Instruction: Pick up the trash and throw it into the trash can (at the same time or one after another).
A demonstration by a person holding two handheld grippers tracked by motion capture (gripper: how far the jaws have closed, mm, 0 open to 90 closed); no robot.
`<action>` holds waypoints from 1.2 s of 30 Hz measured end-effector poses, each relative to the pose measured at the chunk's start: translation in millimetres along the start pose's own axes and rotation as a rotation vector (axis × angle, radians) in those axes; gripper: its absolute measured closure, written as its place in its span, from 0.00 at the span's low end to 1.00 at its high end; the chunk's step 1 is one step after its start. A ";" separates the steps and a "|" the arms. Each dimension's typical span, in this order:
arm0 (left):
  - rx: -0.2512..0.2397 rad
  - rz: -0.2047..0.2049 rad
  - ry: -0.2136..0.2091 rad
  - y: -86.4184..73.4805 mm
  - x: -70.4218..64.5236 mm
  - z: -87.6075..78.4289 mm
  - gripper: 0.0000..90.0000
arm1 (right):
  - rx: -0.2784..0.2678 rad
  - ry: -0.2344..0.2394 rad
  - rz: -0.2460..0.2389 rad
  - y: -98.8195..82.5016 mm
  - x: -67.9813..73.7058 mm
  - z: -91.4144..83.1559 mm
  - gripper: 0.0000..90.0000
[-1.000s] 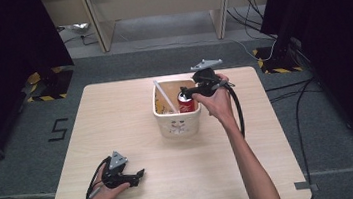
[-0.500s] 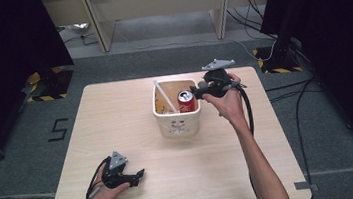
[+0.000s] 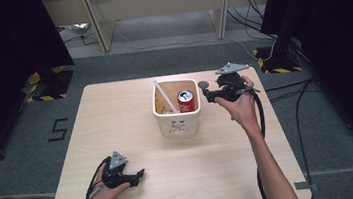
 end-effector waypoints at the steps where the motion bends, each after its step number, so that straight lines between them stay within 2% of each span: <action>1: 0.000 0.000 0.000 0.0 0.0 0.0 0.15 | -0.001 -0.005 0.001 -1.5 -2.0 -0.9 0.24; 10: 0.000 0.000 0.000 0.0 0.0 0.0 0.15 | -0.007 -0.023 0.017 -16.0 -13.9 -9.9 0.23; 13: 0.000 0.000 0.000 0.0 0.0 0.0 0.15 | -0.009 -0.030 0.008 -20.2 -16.8 -12.0 0.23; 25: 0.005 0.005 0.000 -0.4 0.3 -0.3 0.15 | -0.012 -0.029 0.004 -34.2 -17.8 -18.9 0.23; 30: 0.005 0.003 0.000 -0.4 0.1 -0.3 0.15 | 0.001 -0.058 -0.041 -42.1 -18.8 -22.0 0.23; 36: 0.004 0.003 0.000 -0.4 0.2 -0.2 0.15 | 0.001 -0.050 -0.048 -50.6 -17.1 -26.5 0.23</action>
Point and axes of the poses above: each handheld gripper's, and its own axes: z roughly forward along the jaws, y roughly out of its top, x roughly to its left, the point moved 10 cm from there along z, roughly forward along the jaws, and after that the axes turned 8 degrees about -y, right-handed, at the moved point
